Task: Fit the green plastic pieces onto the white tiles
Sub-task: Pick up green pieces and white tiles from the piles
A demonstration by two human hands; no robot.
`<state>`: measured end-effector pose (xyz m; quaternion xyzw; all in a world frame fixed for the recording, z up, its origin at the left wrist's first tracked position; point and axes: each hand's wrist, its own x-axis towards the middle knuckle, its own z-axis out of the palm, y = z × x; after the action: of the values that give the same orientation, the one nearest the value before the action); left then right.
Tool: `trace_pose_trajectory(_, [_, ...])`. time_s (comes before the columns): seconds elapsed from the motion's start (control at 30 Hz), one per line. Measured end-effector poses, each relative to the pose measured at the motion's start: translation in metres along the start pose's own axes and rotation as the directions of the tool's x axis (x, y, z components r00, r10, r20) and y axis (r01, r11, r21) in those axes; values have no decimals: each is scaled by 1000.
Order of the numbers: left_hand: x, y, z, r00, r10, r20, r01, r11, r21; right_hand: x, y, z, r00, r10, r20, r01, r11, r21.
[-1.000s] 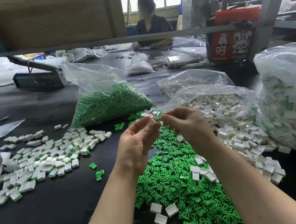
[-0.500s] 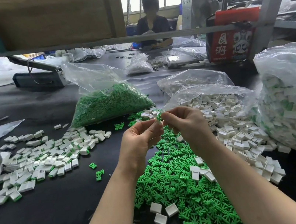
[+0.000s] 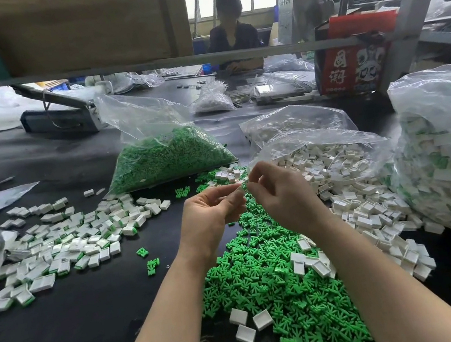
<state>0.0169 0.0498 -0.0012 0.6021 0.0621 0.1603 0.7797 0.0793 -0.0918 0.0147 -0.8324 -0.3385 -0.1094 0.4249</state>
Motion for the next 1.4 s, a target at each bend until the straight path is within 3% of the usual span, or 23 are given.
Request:
trace_pose_trajectory(0.1, [2,-3,-2,1000,7,-19,-6,997,75,-1,4,1,999,-12,32,13,999,-47])
trace_pose_trajectory(0.33, [4,-6,-3,1000,-13,-1,13,992,126,-1,3,-1,993,32,111,-42,996,81])
trace_pose_trajectory(0.47, [0,-4,-4,977,-118,175,74,967,244,-2,1,-2,990,4,142,-17,996,91])
trace_pose_trajectory(0.6, [-1,-6,-6,961,-81,264,-2,954,301,-2,1,-2,982,33,184,-59,989,138])
trace_pose_trajectory(0.8, [0,-12,-6,970,-59,237,-24,943,333,-3,-1,4,971,75,225,-104,987,123])
trace_pose_trajectory(0.97, [2,-12,-10,966,-25,259,-74,929,363,-3,-3,5,982,38,183,-53,995,80])
trace_pose_trajectory(1.4, [-2,-9,-9,937,-49,346,-74,940,333,-4,1,3,953,99,286,-173,954,245])
